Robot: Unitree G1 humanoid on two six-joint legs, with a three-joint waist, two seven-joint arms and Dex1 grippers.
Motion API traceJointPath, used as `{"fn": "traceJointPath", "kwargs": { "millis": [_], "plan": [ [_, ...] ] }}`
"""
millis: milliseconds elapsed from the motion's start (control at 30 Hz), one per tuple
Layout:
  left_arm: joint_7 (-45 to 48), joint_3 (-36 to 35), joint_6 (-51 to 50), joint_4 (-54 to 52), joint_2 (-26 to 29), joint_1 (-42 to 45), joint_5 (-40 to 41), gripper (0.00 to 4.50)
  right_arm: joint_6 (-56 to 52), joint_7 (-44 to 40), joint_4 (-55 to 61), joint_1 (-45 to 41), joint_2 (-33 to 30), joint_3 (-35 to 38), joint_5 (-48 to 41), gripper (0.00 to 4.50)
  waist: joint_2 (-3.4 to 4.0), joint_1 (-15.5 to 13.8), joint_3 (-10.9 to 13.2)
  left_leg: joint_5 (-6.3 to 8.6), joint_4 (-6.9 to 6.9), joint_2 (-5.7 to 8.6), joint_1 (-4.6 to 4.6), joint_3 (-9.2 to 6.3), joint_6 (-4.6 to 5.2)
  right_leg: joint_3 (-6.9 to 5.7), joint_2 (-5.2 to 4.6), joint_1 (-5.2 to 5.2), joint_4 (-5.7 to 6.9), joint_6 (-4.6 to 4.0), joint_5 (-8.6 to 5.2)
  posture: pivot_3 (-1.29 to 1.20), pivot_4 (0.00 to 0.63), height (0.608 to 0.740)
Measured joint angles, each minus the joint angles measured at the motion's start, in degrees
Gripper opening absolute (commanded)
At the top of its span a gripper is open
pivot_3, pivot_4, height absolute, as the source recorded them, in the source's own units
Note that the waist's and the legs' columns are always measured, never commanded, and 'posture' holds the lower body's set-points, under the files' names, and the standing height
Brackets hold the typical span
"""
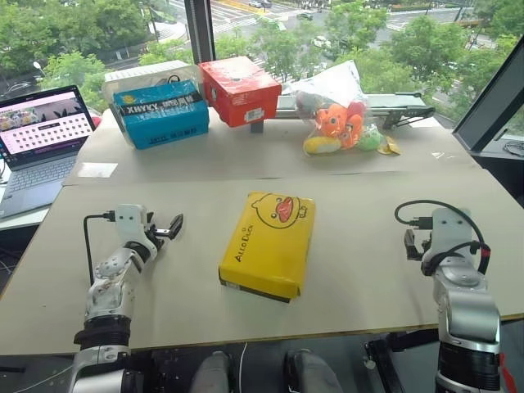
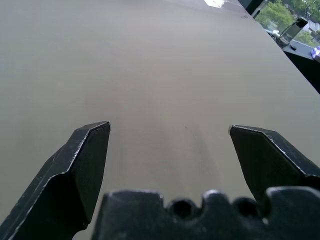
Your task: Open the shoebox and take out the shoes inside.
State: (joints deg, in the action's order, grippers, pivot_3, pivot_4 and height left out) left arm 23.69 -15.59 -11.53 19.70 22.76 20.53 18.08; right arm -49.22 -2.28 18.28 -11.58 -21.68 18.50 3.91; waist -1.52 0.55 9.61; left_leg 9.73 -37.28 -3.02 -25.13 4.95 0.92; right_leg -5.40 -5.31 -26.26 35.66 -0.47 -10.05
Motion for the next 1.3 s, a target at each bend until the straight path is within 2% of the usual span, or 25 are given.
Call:
{"fn": "traceJointPath", "kwargs": {
  "millis": [67,300,433,567,667,733,900,1067,1200,1233,1300],
  "plan": [
    [0.1,0.0,0.0,0.0,0.0,0.0,0.0,4.47,0.0,0.0,0.0,0.0,0.0,0.0,0.0,4.5,0.0,0.0,0.0,0.0,0.0,0.0,0.0,0.0,0.0,0.0,0.0,0.0,0.0,0.0,0.0,0.0,0.15,0.739],
    [9.8,3.6,-0.4,0.2,0.6,2.7,0.8,4.47,0.0,0.1,0.1,1.2,-0.1,0.3,0.0,4.5,0.0,-0.5,0.0,-0.01,-0.02,0.02,-0.01,0.0,0.01,0.01,0.0,0.01,-0.01,-0.01,-0.01,0.0,0.15,0.739],
    [19.6,7.4,-1.2,0.3,4.5,2.4,1.1,4.47,-0.2,-1.0,0.6,1.4,-1.2,0.2,-0.3,4.5,0.0,-0.1,0.0,-0.01,-0.01,0.01,-0.01,-0.01,0.02,0.01,0.03,-0.01,0.0,-0.01,-0.01,0.0,0.15,0.739],
    [35.9,9.8,-2.3,-1.1,14.3,-2.2,3.0,4.47,-1.4,-7.9,4.0,3.7,-4.8,0.5,-4.7,4.5,0.0,0.6,0.0,0.0,0.04,-0.13,0.01,-0.06,0.01,-0.01,0.13,-0.05,-0.03,-0.25,-0.17,0.0,0.15,0.739],
    [48.0,10.5,-3.4,0.1,24.3,-4.0,3.5,4.47,-5.0,-18.6,7.5,6.1,-10.0,0.8,-12.3,4.5,0.02,0.3,0.0,0.11,0.12,-0.14,0.05,-0.08,-0.18,-0.04,0.1,-0.09,-0.01,-0.5,-0.34,0.0,0.15,0.739],
    [52.4,10.3,-3.5,1.7,28.5,-3.6,3.4,4.47,-7.5,-24.8,10.5,7.2,-13.0,1.6,-17.6,4.5,0.07,0.1,0.1,0.25,0.12,-0.2,0.07,-0.09,-0.4,-0.05,0.01,-0.08,0.0,-0.51,-0.35,0.0,0.15,0.739],
    [62.5,9.9,-7.8,1.1,33.7,-1.1,6.9,4.47,-9.6,-36.3,13.9,8.5,-18.2,3.1,-28.4,4.5,0.05,-1.1,0.1,0.28,0.11,-0.31,0.06,-0.1,-0.45,-0.19,-0.07,0.05,-0.31,-0.49,-0.34,0.0,0.15,0.739],
    [65.9,9.8,-9.8,-6.0,34.2,-1.1,9.6,4.47,-9.8,-40.4,13.9,8.0,-20.7,1.8,-32.9,4.5,0.06,-1.2,0.1,0.28,0.13,-0.34,-0.1,-0.02,-0.44,-0.16,-0.02,0.04,-0.59,-0.36,-0.26,0.0,0.15,0.739],
    [67.2,9.5,-14.4,-7.6,34.2,0.0,12.9,4.47,-8.5,-41.7,13.5,7.2,-22.5,-2.3,-33.8,4.5,0.05,-1.2,0.1,0.25,0.15,-0.35,-0.13,-0.01,-0.36,-0.12,0.13,-0.01,-0.58,-0.37,-0.27,0.0,0.15,0.739],
    [67.5,9.4,-15.1,-7.8,34.3,0.1,13.6,4.5,-8.0,-42.0,13.4,7.1,-22.8,-3.2,-33.7,3.99,0.05,-1.2,0.1,0.24,0.16,-0.35,-0.13,0.0,-0.35,-0.12,0.15,-0.02,-0.58,-0.37,-0.27,0.0,0.15,0.739],
    [67.8,8.9,-15.5,-8.5,34.6,-0.1,13.7,4.5,-6.3,-42.3,13.1,7.1,-23.8,-5.0,-33.0,3.62,0.05,-1.1,0.1,0.24,0.16,-0.34,-0.12,0.01,-0.35,-0.13,0.21,-0.03,-0.57,-0.37,-0.27,0.0,0.15,0.739]
  ]
}}
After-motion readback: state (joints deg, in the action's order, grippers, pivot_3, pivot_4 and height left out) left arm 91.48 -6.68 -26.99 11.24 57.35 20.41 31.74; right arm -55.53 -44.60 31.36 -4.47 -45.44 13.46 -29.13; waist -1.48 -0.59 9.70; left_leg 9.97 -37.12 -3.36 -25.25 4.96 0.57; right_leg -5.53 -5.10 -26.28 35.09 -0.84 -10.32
